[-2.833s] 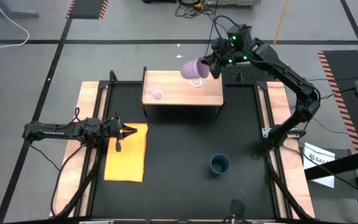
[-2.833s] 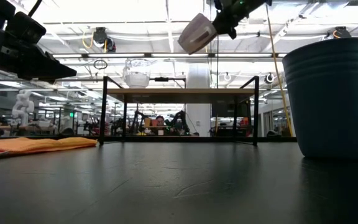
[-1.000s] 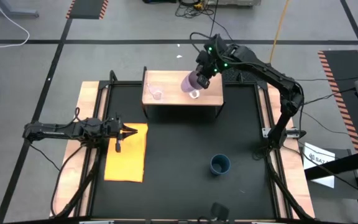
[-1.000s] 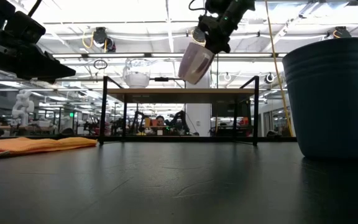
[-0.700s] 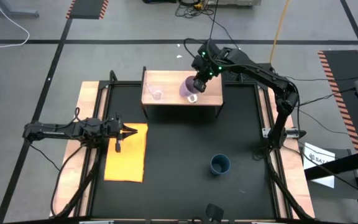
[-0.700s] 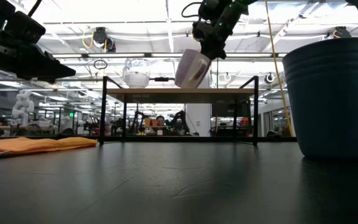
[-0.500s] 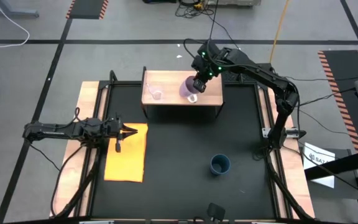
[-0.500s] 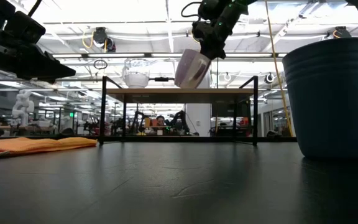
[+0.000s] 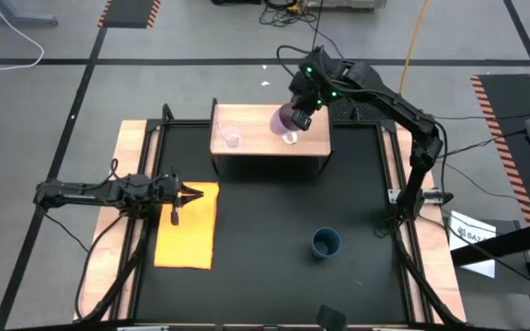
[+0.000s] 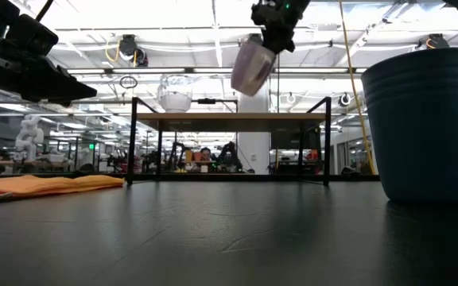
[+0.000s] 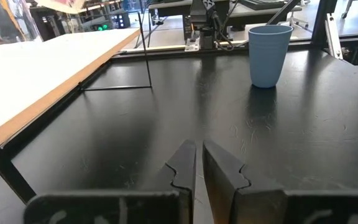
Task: Stack small to large cups/mugs on shelf
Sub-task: Put the purple mug on the shelf
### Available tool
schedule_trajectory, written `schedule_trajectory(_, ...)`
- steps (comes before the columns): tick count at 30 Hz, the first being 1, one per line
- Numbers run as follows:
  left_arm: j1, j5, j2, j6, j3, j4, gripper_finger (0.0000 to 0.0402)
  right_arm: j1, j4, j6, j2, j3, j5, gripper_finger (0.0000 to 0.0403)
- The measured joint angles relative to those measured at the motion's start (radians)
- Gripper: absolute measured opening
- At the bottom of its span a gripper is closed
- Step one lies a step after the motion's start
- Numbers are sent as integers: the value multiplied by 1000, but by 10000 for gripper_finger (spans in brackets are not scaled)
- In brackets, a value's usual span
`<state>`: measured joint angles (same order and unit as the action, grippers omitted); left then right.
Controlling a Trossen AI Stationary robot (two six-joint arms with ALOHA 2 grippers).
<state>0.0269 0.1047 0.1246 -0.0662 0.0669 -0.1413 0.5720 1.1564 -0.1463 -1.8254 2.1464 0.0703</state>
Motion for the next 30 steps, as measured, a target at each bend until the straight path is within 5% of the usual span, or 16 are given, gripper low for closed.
schedule_trajectory(30, 0, -1, 0, 0, 0, 1, 33, -5, 90, -50, -97, 4, -19, 6)
